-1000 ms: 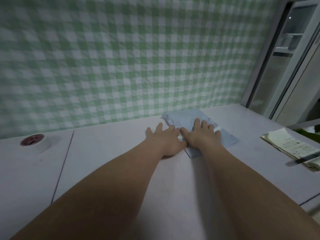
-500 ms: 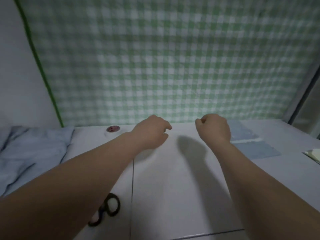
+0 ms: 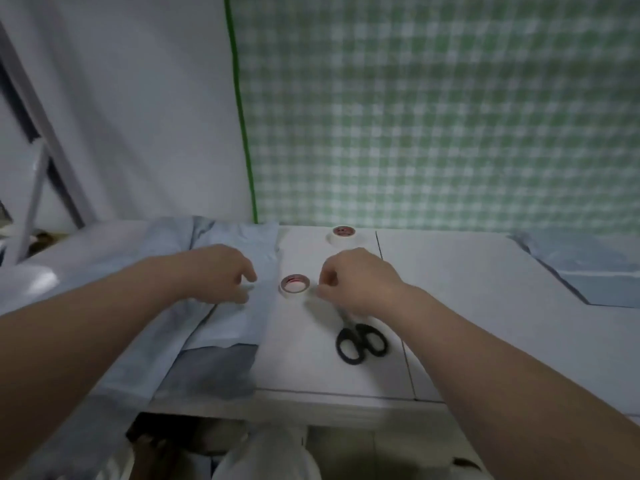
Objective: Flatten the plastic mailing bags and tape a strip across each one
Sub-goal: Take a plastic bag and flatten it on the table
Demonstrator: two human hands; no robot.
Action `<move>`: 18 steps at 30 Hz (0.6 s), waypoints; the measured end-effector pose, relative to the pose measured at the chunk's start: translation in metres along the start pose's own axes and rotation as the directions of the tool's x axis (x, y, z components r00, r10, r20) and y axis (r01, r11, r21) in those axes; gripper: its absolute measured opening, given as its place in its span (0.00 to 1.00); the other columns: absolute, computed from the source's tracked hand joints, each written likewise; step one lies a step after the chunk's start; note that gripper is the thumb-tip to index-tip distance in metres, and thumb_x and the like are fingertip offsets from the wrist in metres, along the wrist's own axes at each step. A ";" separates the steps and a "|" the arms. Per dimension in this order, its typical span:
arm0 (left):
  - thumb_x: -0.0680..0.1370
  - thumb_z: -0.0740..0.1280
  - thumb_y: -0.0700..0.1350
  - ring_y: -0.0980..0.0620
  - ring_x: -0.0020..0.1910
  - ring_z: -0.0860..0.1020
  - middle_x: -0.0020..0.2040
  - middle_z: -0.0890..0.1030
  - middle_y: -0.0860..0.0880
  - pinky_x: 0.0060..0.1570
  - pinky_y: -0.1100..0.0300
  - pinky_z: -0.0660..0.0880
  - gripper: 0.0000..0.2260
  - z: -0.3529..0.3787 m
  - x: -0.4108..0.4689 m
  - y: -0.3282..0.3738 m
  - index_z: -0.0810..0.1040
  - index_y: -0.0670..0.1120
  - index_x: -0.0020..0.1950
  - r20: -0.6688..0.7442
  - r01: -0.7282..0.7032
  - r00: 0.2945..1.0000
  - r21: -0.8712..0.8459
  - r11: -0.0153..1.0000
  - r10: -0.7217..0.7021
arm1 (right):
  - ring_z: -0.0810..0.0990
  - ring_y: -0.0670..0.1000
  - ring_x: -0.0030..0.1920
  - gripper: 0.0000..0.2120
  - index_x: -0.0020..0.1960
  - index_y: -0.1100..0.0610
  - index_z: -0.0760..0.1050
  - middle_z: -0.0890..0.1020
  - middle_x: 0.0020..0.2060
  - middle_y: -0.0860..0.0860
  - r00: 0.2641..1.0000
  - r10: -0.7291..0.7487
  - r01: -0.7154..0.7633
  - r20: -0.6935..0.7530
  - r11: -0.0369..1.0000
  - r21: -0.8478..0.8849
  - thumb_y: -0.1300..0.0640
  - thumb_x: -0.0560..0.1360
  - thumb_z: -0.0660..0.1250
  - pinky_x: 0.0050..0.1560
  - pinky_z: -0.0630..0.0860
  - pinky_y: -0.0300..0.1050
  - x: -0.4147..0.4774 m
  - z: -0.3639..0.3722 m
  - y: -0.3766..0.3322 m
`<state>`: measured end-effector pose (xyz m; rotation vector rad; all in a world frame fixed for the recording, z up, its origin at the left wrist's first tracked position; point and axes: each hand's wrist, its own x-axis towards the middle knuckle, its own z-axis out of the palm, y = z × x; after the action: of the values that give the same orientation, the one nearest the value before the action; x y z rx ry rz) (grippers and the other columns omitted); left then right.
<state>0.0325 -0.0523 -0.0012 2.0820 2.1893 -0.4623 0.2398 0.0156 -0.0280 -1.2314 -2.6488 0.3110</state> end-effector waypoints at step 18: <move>0.73 0.69 0.41 0.51 0.33 0.74 0.49 0.74 0.44 0.27 0.62 0.70 0.25 0.057 -0.038 -0.041 0.61 0.43 0.65 0.248 0.239 0.932 0.127 0.963 -0.264 | 0.78 0.57 0.52 0.09 0.52 0.56 0.76 0.79 0.51 0.54 0.938 -0.342 0.340 0.060 0.867 -0.365 0.61 0.72 0.62 0.38 0.63 0.44 -0.001 0.055 -0.105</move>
<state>-0.0136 -0.1052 -0.0390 1.6645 2.3171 -0.8288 0.1491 -0.0574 -0.0521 -0.8086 -2.9383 -0.2646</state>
